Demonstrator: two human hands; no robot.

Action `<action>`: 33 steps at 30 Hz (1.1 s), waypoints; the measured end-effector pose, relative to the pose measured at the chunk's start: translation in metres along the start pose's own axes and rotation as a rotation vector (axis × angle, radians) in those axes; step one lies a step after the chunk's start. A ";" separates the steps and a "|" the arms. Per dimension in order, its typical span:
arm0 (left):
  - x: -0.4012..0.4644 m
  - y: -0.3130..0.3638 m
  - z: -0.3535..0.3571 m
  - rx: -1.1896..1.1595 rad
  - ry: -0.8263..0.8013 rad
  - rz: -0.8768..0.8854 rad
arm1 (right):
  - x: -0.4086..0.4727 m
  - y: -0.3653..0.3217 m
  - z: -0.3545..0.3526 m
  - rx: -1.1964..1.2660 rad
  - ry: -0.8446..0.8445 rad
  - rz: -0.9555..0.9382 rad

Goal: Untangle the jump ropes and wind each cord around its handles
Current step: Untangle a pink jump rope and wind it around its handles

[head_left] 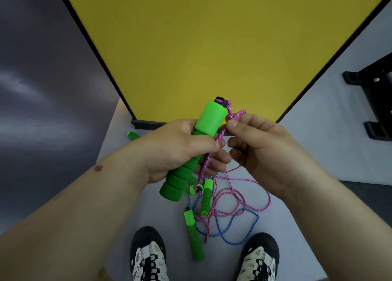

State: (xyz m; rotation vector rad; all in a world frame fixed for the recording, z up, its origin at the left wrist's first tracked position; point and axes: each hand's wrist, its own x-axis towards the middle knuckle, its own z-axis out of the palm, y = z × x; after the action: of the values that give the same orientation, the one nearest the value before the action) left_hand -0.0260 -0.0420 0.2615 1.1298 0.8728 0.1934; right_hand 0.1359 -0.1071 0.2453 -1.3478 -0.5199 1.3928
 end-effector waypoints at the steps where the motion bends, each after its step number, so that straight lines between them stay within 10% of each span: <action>1: 0.000 0.000 0.000 0.001 -0.001 0.001 | 0.000 0.000 0.000 -0.011 0.011 -0.018; 33: -0.001 -0.001 -0.004 0.042 -0.003 0.012 | 0.002 -0.004 -0.005 0.050 0.168 -0.151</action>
State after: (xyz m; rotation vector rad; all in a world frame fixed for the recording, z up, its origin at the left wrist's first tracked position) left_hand -0.0294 -0.0404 0.2607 1.1738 0.8710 0.1839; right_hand 0.1424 -0.1054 0.2467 -1.3434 -0.4617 1.1520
